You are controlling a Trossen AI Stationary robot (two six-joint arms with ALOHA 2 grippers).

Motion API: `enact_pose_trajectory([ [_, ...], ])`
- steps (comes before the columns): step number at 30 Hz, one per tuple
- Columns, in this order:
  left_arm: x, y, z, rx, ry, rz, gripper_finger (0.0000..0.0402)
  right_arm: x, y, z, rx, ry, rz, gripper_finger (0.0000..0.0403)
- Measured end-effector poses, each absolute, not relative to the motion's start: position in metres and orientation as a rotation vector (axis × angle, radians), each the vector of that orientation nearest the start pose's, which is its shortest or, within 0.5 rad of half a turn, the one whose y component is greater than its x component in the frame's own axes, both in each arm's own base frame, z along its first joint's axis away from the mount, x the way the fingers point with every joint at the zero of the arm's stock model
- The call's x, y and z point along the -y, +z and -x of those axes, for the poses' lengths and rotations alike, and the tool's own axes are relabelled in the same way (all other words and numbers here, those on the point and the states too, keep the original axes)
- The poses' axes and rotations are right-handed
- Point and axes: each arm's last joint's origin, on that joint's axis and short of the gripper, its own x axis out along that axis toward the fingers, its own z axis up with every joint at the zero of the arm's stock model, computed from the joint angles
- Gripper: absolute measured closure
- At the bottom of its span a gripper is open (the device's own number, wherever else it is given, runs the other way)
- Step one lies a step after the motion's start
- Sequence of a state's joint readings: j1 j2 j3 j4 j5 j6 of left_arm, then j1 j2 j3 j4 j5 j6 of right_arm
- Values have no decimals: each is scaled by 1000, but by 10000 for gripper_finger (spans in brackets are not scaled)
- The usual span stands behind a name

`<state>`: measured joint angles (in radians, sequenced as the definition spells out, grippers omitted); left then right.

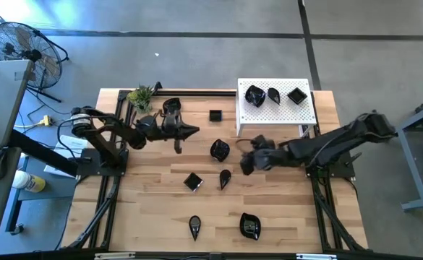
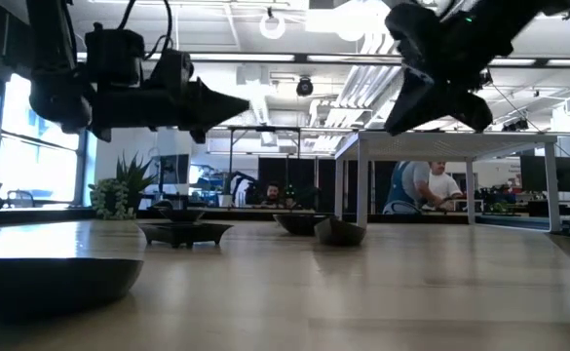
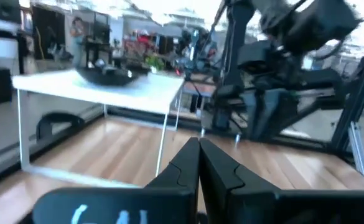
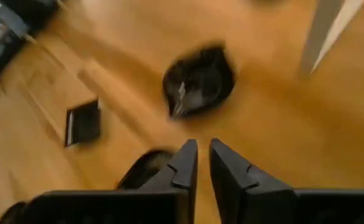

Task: Pick & Place Mini shaped plates
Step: Stack the black drop-shaped plate on top of the black drop-shaped plates on the shelf

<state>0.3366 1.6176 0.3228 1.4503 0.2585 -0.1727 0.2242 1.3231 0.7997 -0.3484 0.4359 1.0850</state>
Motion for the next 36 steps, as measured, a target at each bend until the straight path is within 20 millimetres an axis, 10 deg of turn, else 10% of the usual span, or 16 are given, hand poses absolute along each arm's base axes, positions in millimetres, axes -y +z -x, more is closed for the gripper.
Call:
enact_pose_trajectory([
  [16, -67, 155, -243, 70, 21, 89, 399, -87, 165, -328, -933, -868, -1132, 305],
  [36, -68, 150, -244, 30, 61, 102, 399, -79, 139, -345, -915, -879, -1103, 305],
])
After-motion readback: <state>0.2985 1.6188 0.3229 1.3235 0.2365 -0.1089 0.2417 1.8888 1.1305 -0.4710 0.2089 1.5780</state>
